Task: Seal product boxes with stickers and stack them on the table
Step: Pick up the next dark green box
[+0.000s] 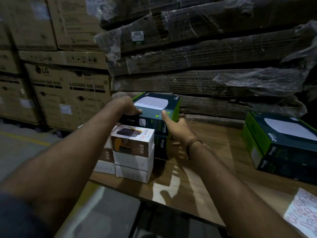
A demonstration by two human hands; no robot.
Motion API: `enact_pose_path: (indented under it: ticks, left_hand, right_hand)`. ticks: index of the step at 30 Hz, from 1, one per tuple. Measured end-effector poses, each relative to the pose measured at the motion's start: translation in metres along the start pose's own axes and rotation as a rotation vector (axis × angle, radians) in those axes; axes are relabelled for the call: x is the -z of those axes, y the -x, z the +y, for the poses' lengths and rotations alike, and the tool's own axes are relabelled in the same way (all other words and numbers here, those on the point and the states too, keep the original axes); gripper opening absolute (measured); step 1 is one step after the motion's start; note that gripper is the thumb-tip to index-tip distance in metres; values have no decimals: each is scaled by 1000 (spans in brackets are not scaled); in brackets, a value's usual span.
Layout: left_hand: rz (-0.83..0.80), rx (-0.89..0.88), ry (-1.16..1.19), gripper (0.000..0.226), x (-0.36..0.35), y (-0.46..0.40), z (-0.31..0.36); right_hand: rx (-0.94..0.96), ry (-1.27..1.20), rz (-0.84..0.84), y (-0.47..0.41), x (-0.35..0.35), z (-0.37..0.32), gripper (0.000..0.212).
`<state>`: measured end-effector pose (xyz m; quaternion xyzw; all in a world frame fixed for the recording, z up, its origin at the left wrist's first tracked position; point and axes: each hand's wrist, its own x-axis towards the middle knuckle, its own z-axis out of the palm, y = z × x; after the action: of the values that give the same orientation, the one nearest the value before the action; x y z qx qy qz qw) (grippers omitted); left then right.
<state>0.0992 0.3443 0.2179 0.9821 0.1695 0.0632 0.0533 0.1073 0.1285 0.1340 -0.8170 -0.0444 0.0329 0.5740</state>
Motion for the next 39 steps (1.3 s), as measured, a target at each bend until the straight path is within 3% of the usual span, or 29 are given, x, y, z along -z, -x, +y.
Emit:
enact_pose_path:
  ticks: [3, 4, 6, 7, 9, 12, 17, 21, 25, 29, 32, 33, 35, 39]
  left_hand:
    - [-70, 31, 17, 88, 4, -10, -4]
    - [-79, 50, 41, 91, 5, -12, -5]
    - [-99, 63, 97, 93, 5, -17, -8]
    - [-106, 68, 123, 92, 4, -17, -9]
    - [-99, 68, 185, 84, -2, -17, -8]
    - [-48, 106, 311, 71, -9, -16, -8]
    - [22, 180, 588, 71, -11, -9, -5]
    - [95, 161, 758, 74, -9, -2, 13]
    - [123, 151, 836, 76, 12, 18, 44]
    - [178, 114, 940, 57, 29, 36, 74]
    - [163, 62, 1143, 64, 32, 55, 94]
    - [156, 39, 1215, 71, 30, 63, 100]
    - [165, 20, 1278, 78, 21, 82, 112]
    - [254, -19, 1187, 57, -11, 130, 129]
  right_hand:
    - [-85, -25, -6, -3, -9, -3, 160]
    - [-94, -35, -11, -6, -10, -1, 144]
    - [-77, -51, 6, -8, -10, 0, 89]
    - [-56, -53, 21, -9, -10, -1, 78]
    - [14, -41, 60, -19, -10, -1, 78]
    - [74, -42, 51, -34, -7, 2, 60]
    - [42, -346, 16, -6, 8, -8, 21]
    - [83, -502, 105, 1, 26, -14, 18]
    - [108, -490, 268, 15, 57, -29, 7]
    - [168, -558, 404, 43, 97, -40, 13]
    - [158, -595, 455, 67, 124, -44, 60]
    - [152, -601, 471, 78, 133, -43, 66]
    - [145, -592, 488, 100, 149, -36, 63]
    - [105, -574, 516, 146, 167, -9, 36]
